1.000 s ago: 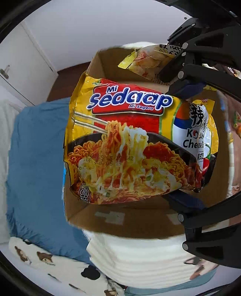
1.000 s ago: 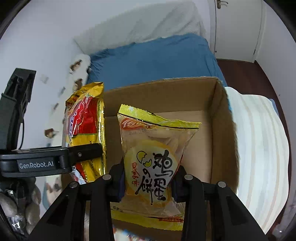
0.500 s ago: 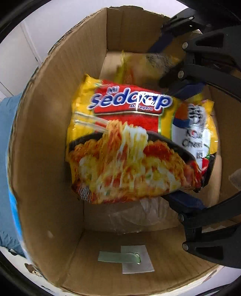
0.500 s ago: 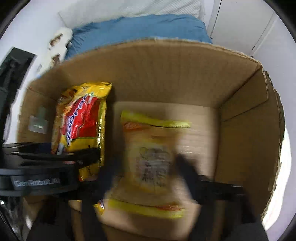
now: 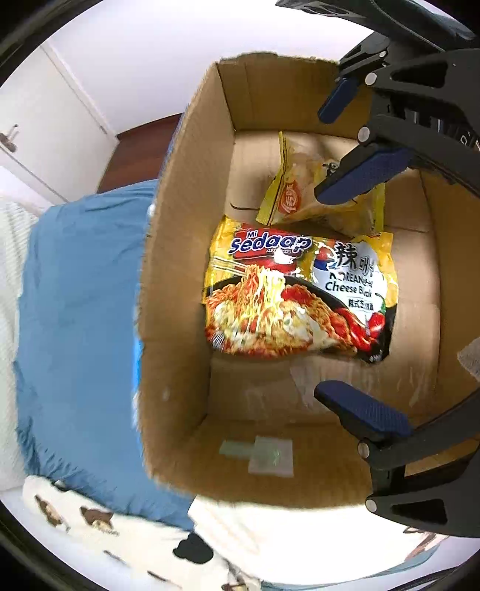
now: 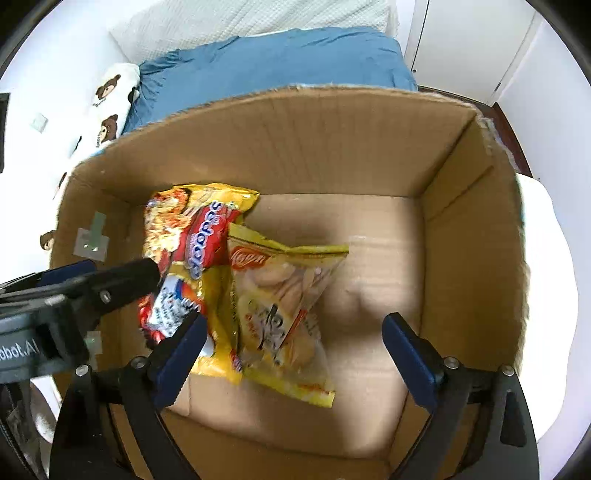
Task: Organize snacks
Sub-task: 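Open both tools to drop the two packs into the box, then return both tools to the snack pile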
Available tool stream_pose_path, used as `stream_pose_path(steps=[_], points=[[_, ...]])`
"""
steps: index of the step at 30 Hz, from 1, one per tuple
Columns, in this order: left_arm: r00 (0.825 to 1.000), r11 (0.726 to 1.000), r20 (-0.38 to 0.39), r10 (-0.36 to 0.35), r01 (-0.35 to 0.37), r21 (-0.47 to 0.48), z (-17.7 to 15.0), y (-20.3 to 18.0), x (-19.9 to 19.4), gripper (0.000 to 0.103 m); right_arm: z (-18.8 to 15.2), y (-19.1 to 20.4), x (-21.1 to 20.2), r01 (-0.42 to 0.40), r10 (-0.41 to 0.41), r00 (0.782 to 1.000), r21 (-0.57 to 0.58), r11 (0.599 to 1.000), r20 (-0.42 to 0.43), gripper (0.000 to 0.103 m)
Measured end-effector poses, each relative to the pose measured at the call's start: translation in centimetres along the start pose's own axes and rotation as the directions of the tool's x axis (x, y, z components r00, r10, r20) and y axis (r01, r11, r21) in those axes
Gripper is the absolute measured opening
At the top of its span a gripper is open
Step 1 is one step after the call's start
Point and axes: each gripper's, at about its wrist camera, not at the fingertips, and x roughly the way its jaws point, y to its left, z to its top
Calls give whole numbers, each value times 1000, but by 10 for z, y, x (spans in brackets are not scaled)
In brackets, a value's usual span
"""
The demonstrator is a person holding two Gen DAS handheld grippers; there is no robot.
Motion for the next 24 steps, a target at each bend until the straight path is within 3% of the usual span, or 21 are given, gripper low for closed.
stream_pose_path(steps=[6,15,24], points=[[994,1000,107,21,-24,21,-44,6,-45,98,-23,7,-40,20,-20,996,-10,1000,81,98],[963,998,266,46,-57,34,-103,9,-97,98,-77,12,-107,33,-32,976,-2,999,214,98],[942,999,334,45,-52,12,-151,17,-133,98,-124,21,-157,-6,2,957,11,1000,290,98]])
